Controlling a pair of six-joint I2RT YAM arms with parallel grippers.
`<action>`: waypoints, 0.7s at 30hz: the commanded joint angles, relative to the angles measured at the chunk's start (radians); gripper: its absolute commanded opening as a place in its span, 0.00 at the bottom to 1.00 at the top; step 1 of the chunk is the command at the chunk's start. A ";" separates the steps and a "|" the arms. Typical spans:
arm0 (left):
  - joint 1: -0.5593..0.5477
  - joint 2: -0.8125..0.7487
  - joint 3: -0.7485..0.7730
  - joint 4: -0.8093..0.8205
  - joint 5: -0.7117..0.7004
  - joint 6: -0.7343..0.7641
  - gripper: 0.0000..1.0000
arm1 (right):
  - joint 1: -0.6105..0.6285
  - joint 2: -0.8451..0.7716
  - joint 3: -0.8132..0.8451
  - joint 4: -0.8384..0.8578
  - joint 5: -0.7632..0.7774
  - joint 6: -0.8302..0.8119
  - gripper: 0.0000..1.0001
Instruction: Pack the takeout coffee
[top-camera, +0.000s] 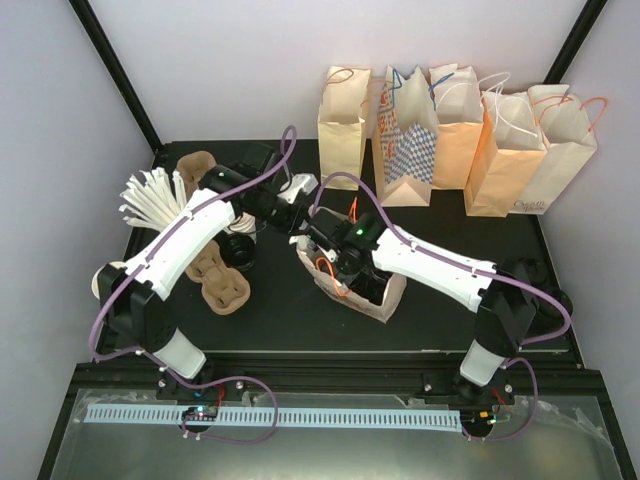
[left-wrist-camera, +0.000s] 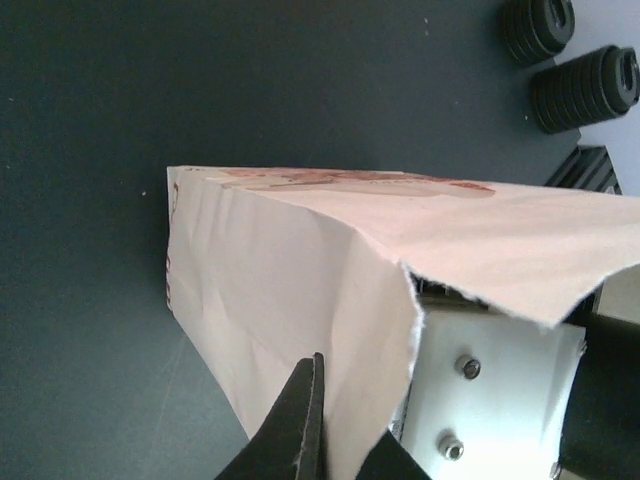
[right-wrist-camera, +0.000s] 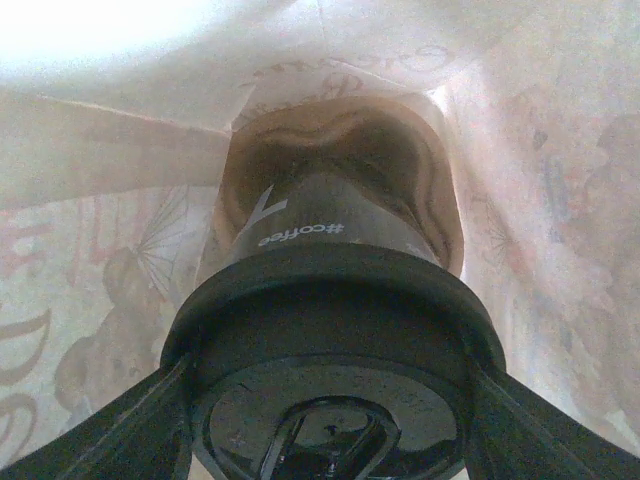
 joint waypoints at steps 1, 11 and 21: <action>-0.015 0.035 0.081 -0.021 0.109 -0.063 0.02 | -0.021 0.053 0.020 0.032 -0.061 -0.076 0.33; -0.013 0.075 0.120 -0.050 0.076 -0.103 0.03 | -0.037 0.147 0.017 0.124 -0.092 -0.163 0.33; -0.013 0.099 0.160 -0.104 0.054 -0.082 0.05 | -0.041 0.239 0.008 0.163 -0.126 -0.208 0.33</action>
